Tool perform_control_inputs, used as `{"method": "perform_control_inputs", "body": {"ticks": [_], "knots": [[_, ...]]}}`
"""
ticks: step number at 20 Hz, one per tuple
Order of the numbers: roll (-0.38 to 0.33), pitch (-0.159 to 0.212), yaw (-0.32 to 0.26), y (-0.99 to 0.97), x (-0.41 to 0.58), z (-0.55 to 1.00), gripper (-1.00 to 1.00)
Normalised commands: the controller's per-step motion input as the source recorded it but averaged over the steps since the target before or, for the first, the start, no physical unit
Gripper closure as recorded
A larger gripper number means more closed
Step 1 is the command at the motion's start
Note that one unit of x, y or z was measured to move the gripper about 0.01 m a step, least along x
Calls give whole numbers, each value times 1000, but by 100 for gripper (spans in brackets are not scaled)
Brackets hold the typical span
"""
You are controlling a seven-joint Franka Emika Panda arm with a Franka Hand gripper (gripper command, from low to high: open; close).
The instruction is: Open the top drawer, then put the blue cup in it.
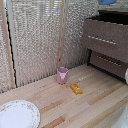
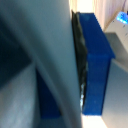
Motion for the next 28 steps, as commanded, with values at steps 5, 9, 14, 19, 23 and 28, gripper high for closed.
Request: {"method": "perform_control_inputs", "body": {"ticks": [5,9,14,19,23,28], "knots": [[81,-3,0,-866,242,-22,100],[62,-24,2,-785,306,0,100],[32,-10,45,-689,85,-33,100],[-19,-1,34,-226,7,421,-100],[14,0,25,0,0,920,-100],[6,-1,8,90,50,714,-100]]}}
